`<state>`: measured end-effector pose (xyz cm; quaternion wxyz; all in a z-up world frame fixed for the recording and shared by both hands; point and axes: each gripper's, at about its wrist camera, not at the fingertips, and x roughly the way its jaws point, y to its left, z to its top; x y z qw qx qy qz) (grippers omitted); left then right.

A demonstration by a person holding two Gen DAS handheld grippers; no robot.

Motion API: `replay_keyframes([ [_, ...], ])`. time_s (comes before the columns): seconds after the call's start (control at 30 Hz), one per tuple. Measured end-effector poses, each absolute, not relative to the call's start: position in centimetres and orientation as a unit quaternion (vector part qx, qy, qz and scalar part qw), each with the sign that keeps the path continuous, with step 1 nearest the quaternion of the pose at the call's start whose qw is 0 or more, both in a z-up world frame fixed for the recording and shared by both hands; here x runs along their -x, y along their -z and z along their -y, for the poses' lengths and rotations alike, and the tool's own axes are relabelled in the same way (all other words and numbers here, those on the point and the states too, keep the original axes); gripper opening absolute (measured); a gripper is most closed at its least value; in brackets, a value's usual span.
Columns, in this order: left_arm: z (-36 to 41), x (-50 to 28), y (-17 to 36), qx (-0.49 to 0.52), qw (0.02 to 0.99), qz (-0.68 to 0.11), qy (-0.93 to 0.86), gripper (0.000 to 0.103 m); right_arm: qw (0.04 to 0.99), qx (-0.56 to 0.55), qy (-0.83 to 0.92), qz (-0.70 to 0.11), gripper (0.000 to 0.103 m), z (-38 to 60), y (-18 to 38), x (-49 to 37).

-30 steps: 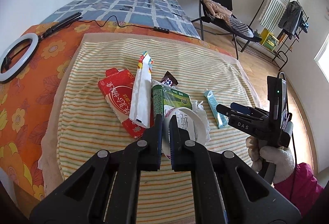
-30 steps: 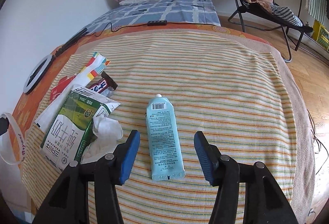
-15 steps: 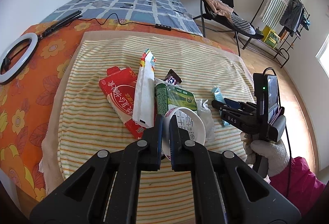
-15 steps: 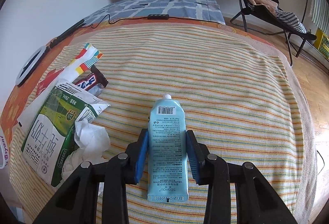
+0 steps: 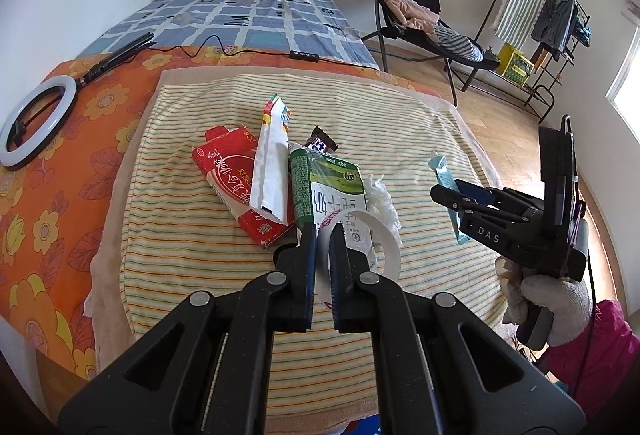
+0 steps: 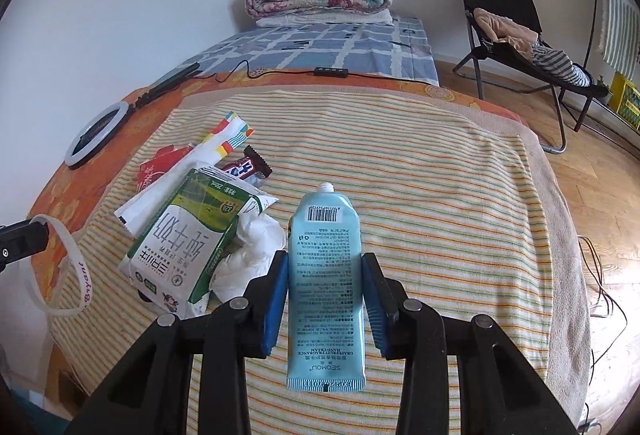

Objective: Collect trash
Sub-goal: 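Carry the blue tube and white ring band over the blue basket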

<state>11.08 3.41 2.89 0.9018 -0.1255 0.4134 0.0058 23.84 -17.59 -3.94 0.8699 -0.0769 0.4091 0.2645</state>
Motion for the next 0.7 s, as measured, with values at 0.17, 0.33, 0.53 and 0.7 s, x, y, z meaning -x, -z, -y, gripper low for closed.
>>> replay_keyframes([
  [0.17,-2.4,-8.9,-3.1,0.113,0.904,-0.413,0.003,0.004,0.866,0.076,-0.292,-0.400,0.037,17.9,2.2,-19.7],
  [0.33,-1.5,-6.4,-2.7,0.106,0.902,-0.419,0.014,0.004,0.857,0.071,-0.314,-0.403,0.037,18.8,1.9,-15.4],
  [0.53,0.0,-3.0,-1.7,0.089,0.898,-0.430,0.024,0.004,0.847,0.072,-0.332,-0.408,0.037,20.0,2.5,-10.4],
  [0.7,1.3,-0.2,0.0,0.080,0.891,-0.446,0.033,0.004,0.839,0.076,-0.342,-0.416,0.037,20.9,3.5,-6.7],
])
